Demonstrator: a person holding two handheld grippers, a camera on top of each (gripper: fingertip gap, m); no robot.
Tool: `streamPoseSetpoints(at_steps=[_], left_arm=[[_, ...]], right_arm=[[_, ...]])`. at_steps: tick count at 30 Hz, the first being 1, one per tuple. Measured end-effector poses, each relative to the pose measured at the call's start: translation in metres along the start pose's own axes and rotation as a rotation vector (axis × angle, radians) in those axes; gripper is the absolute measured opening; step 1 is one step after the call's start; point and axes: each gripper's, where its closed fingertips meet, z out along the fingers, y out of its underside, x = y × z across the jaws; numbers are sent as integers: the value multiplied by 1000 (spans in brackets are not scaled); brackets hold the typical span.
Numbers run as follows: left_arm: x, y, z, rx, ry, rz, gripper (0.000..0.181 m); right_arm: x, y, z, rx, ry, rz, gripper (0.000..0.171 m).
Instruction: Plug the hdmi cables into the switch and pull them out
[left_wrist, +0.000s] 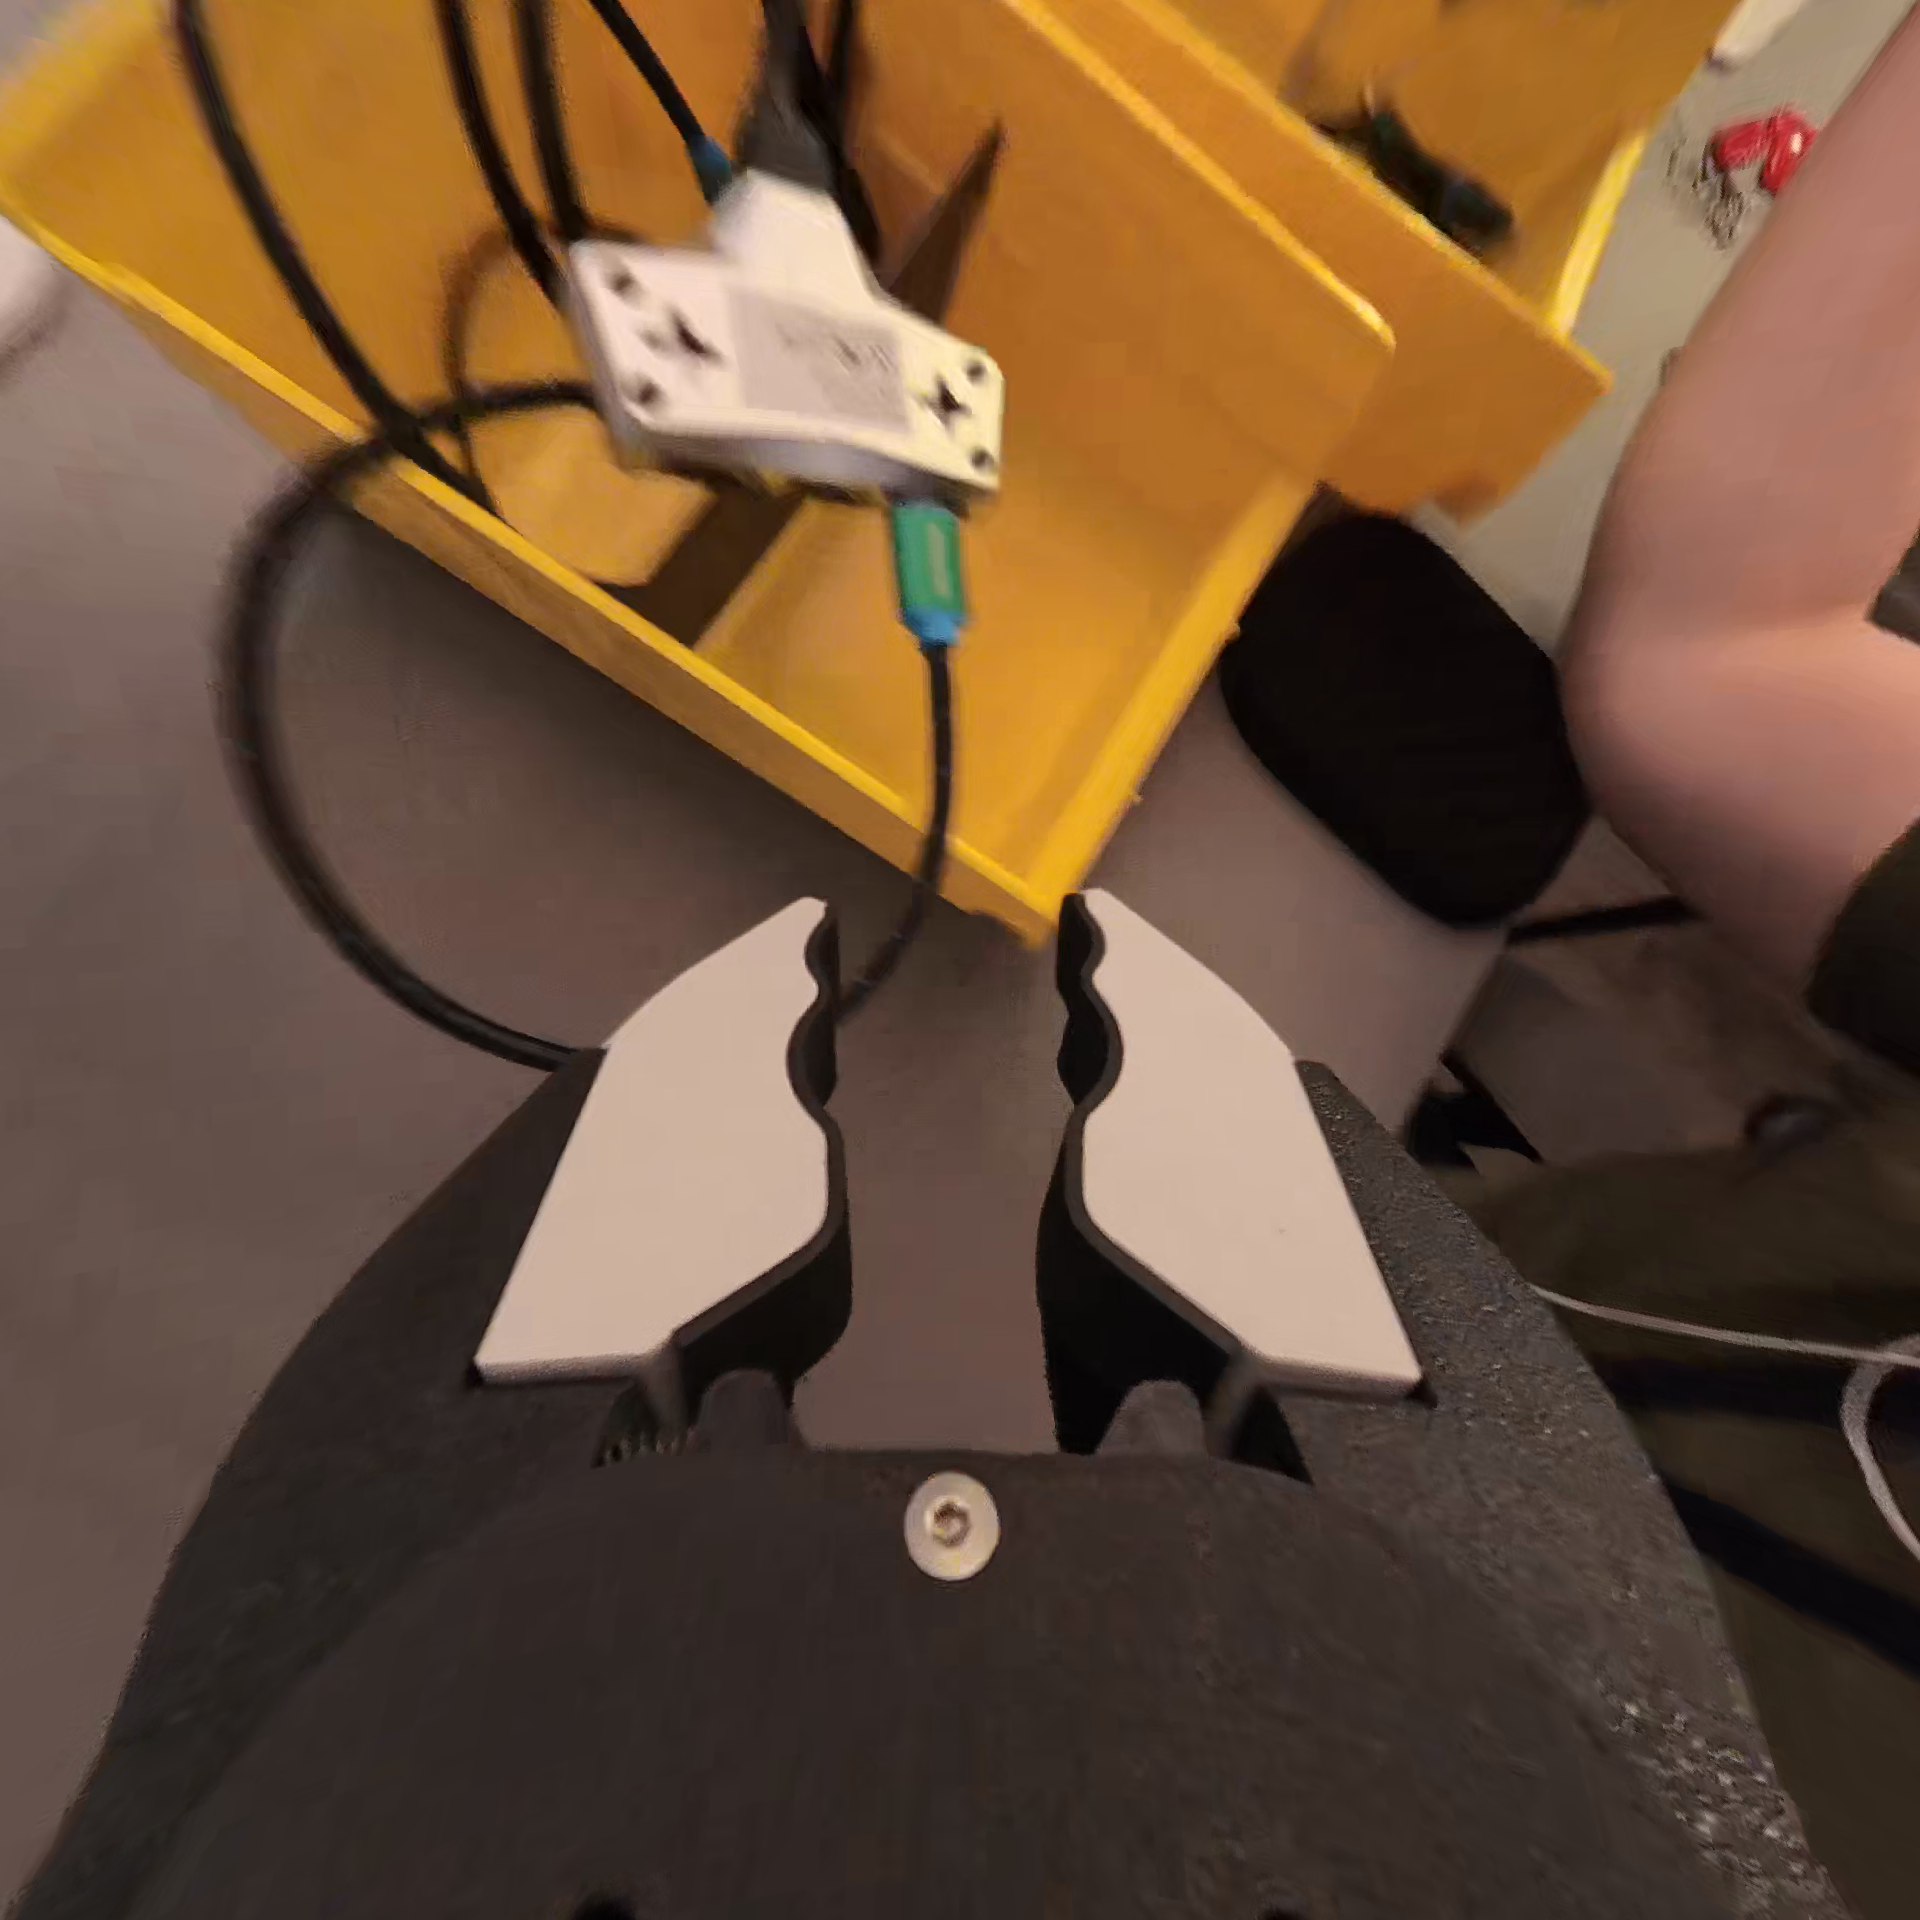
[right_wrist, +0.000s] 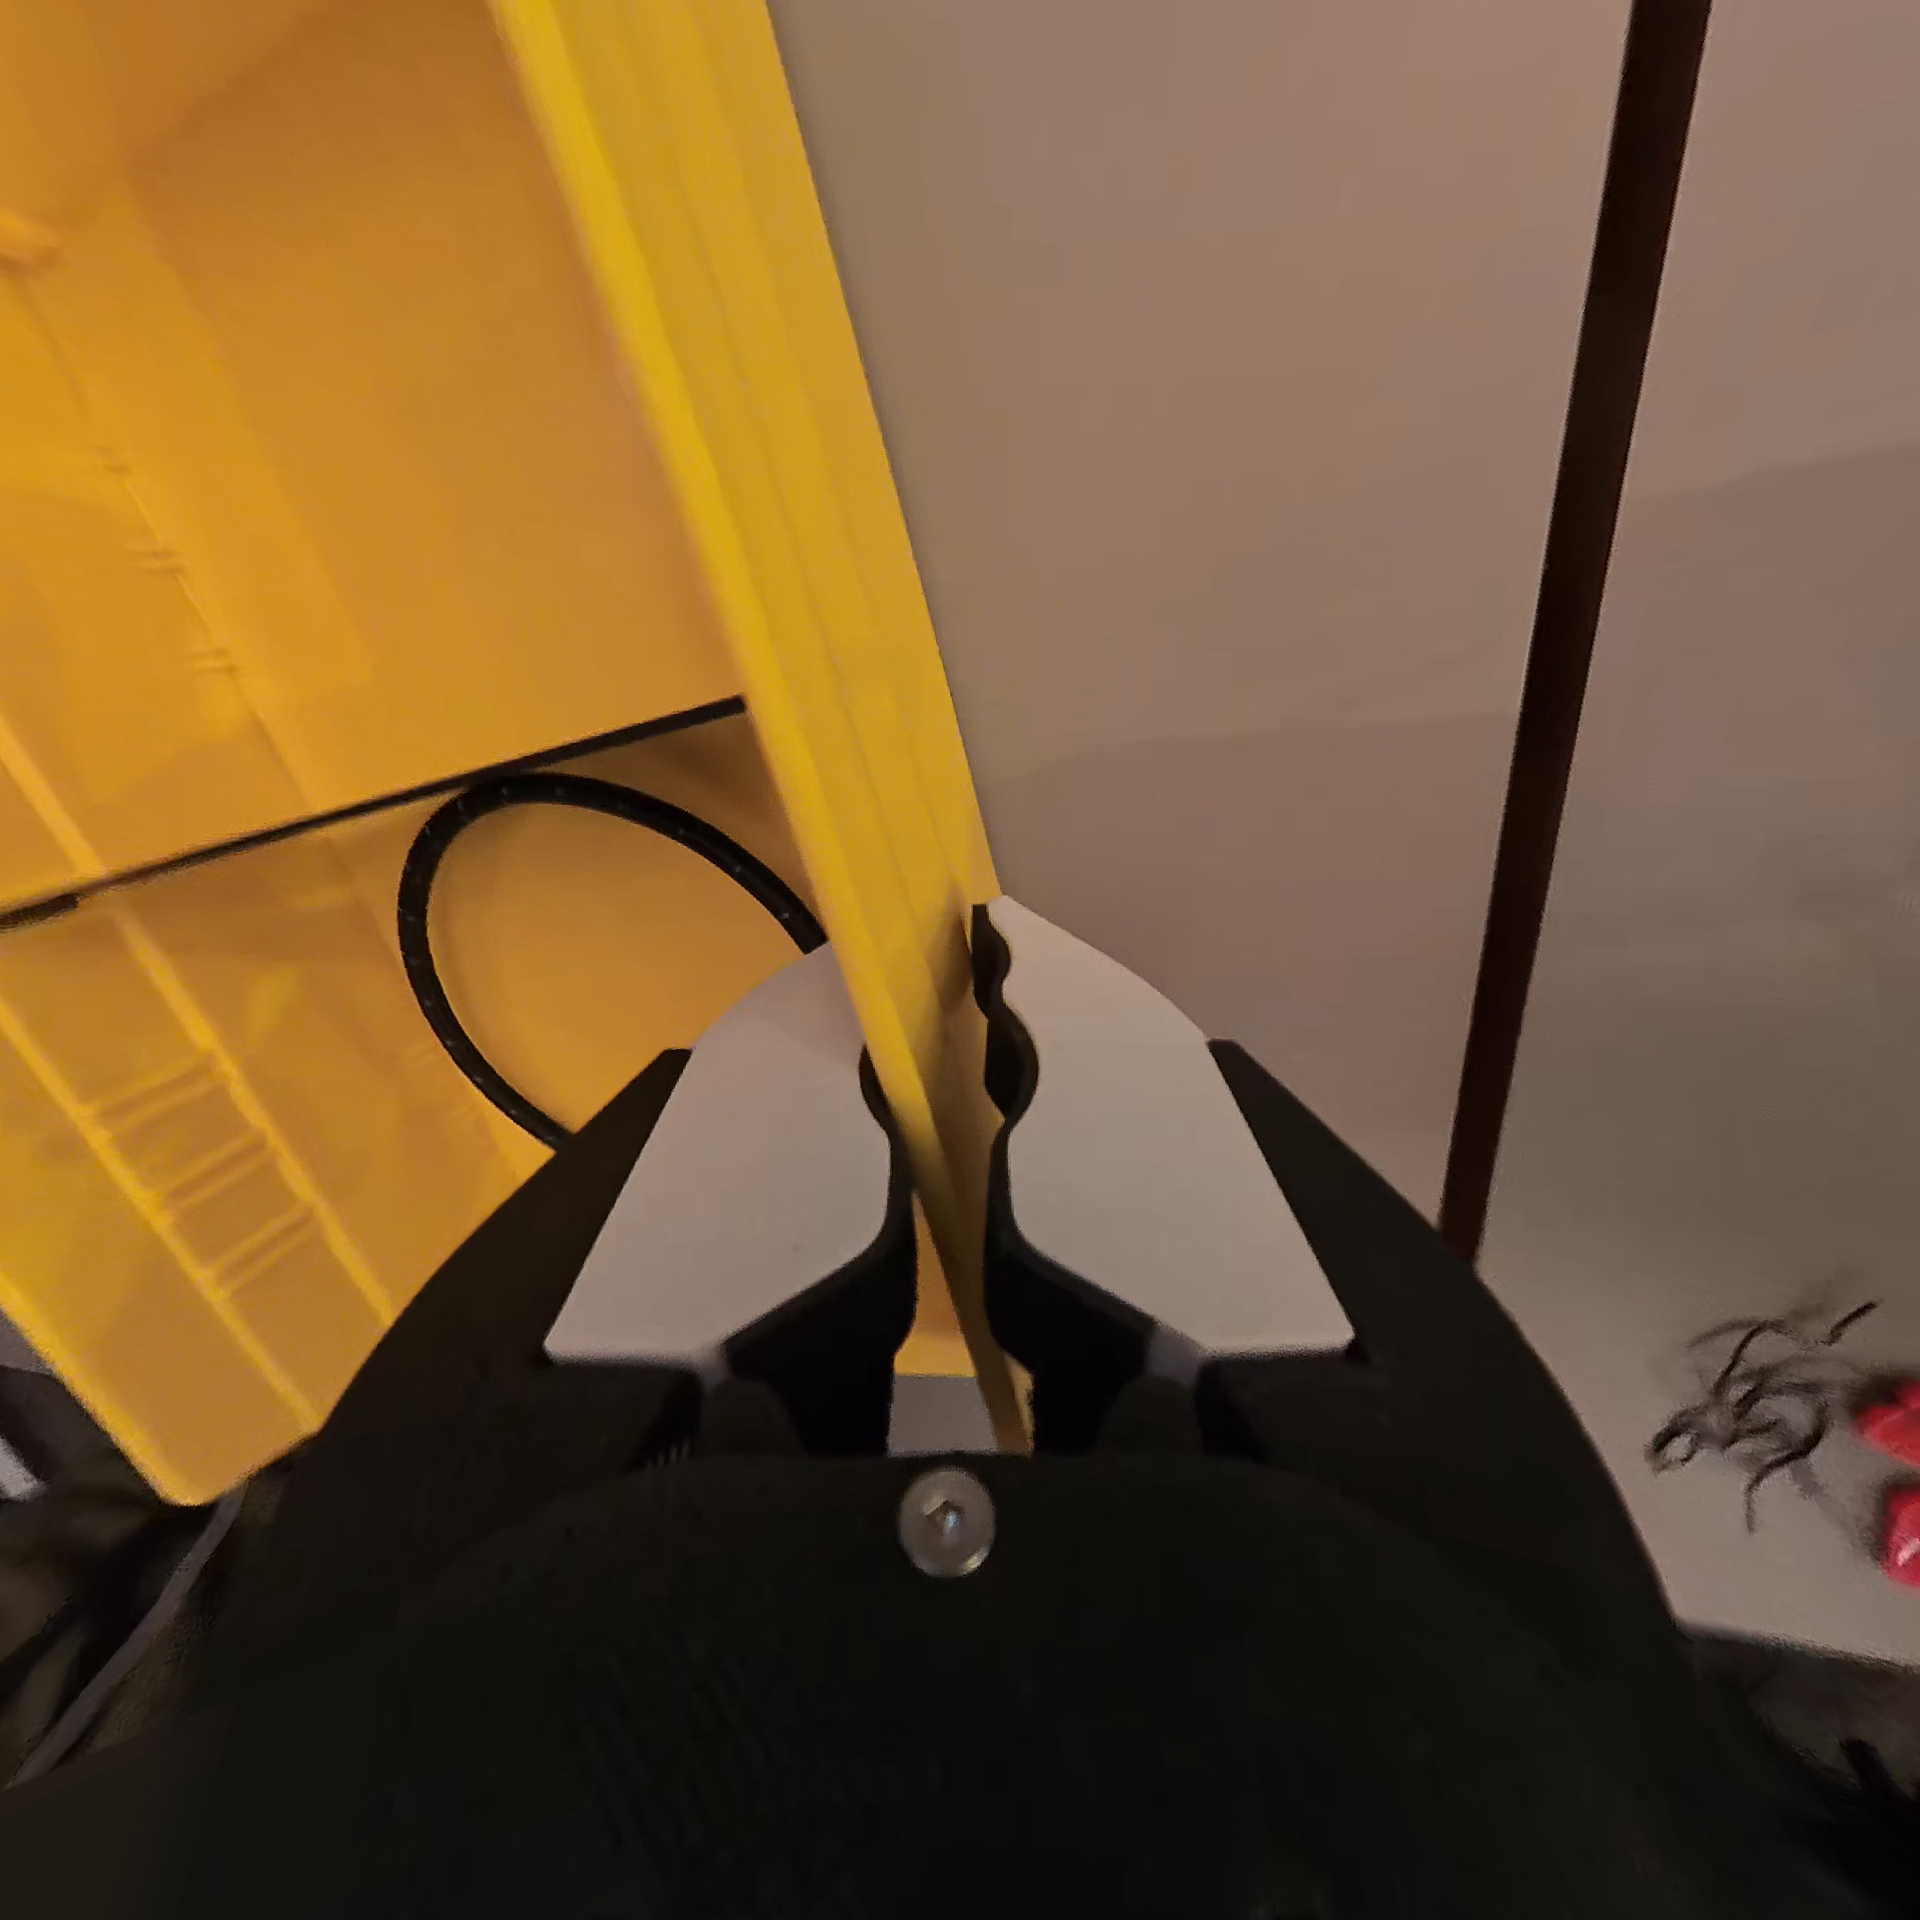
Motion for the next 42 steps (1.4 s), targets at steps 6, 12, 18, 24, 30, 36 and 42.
streamPoseSetpoints(at_steps=[6, 12, 18, 24, 30, 36, 42], left_arm=[[8, 0, 20, -164, -132, -138, 49], [-53, -25, 47, -270, -279, -225, 42], [-76, -9, 81, -404, -257, -343, 46], [-78, -6, 95, -562, -217, -254, 14], [-121, -3, 79, -565, -267, -298, 8], [-195, 31, 30, -456, -304, -459, 3], [-263, 88, -35, -352, -394, -609, 4]], right_arm=[[2, -5, 0, 41, -23, -62, 8], [0, -7, 0, 62, -85, -57, 11], [0, -7, 0, 49, -61, -61, 10], [-19, -14, 5, 4, -68, -39, 12], [-27, -25, 5, 7, -9, -36, 10], [-41, -38, 8, 23, -47, -26, 13], [-61, -50, 21, -1, -78, 8, 13]])
